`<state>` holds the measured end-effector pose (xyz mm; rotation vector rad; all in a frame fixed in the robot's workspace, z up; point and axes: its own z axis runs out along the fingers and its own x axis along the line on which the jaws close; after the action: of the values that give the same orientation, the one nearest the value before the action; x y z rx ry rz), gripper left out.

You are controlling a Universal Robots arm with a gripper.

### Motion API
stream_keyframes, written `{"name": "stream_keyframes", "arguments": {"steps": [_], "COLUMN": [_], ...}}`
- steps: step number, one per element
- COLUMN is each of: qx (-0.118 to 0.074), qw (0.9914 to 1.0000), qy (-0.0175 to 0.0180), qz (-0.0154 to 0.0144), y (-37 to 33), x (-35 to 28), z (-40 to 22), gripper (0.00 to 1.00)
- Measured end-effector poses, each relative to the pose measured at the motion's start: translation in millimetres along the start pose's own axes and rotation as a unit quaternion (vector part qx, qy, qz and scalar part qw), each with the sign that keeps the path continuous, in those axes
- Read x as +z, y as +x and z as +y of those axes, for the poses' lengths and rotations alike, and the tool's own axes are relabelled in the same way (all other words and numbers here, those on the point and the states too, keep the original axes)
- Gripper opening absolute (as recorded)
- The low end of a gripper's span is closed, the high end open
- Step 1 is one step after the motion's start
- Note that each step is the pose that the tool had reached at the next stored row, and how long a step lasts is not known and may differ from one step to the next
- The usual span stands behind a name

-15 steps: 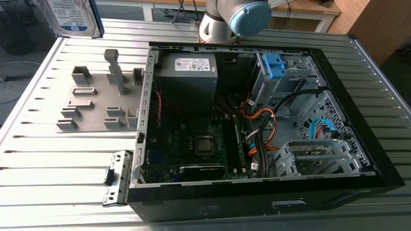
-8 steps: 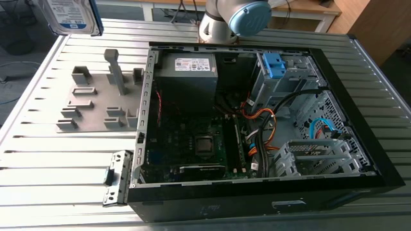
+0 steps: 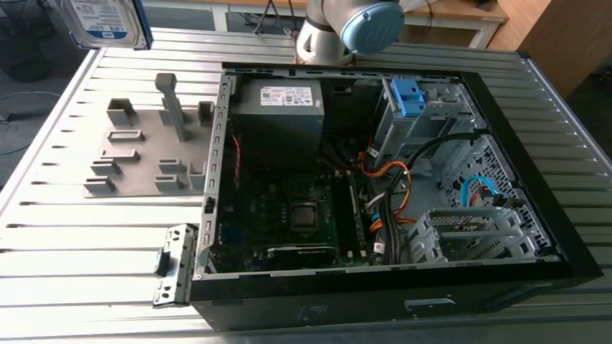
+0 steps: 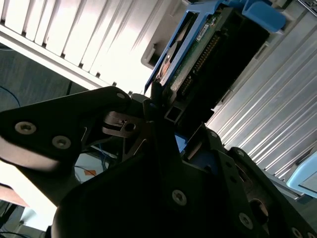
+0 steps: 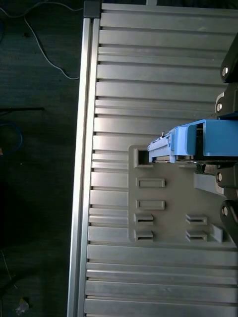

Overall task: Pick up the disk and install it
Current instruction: 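Pick up the disk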

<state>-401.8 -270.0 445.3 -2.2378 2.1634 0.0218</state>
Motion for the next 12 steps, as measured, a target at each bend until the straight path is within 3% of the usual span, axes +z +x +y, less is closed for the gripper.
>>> {"name": "stream_keyframes", "arguments": {"steps": [12], "qx": [0.000], "qw": [1.00000], "qy": [0.0000], "qz": [0.0000], "y": [-0.3], "x": [-11.6], "z": [-0.1], "gripper": [0.36]}}
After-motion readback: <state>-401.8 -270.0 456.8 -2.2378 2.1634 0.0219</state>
